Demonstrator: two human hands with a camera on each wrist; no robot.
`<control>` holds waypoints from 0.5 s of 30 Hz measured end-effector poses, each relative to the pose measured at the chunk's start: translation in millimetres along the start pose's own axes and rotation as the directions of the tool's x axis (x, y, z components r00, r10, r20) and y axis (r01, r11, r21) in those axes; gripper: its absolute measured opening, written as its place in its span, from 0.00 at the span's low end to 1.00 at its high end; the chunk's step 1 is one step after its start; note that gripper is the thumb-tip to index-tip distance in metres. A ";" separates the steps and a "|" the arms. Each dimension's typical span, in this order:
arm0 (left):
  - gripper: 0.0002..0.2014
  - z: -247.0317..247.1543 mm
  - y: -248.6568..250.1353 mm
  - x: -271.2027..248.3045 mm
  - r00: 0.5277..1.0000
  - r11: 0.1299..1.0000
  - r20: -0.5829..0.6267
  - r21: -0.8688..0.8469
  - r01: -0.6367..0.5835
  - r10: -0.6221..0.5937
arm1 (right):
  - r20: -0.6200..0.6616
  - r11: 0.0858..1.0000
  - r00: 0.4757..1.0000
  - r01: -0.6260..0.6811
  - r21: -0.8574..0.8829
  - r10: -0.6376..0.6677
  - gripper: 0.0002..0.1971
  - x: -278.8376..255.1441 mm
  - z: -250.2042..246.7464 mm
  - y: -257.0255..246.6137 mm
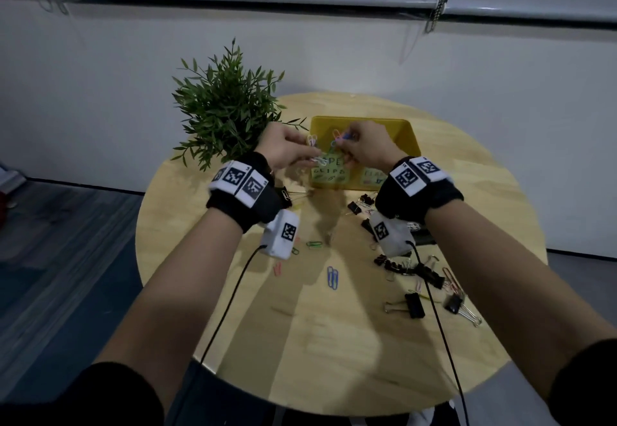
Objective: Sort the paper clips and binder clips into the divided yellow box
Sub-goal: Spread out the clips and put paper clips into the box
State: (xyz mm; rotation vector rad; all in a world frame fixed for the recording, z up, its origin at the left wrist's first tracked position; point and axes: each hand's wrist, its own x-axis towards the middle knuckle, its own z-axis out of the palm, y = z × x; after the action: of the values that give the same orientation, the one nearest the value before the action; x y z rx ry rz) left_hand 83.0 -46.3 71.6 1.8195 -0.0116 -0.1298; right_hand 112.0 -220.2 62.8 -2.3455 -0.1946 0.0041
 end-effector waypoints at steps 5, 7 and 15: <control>0.13 8.0 6.4 20.1 0.984 0.992 -0.181 -0.123 -0.027 0.004 | -0.105 0.999 0.994 0.021 -0.039 -0.025 0.13 22.0 11.1 2.9; 0.11 12.8 8.1 25.2 0.970 0.991 -0.241 -0.124 -0.050 0.018 | -0.017 1.000 1.000 -0.025 0.018 0.026 0.21 24.4 10.7 5.0; 0.28 35.4 -1.9 38.2 0.984 0.998 -0.176 0.051 0.040 -0.031 | -0.247 0.984 0.969 0.043 0.173 0.001 0.18 1.2 -20.0 13.9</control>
State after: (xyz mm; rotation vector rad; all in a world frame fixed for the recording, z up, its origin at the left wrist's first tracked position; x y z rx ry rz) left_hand 117.4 -82.9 58.0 1.8802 0.1425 0.0056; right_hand 116.3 -243.8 67.2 -2.1426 -0.0916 -0.2693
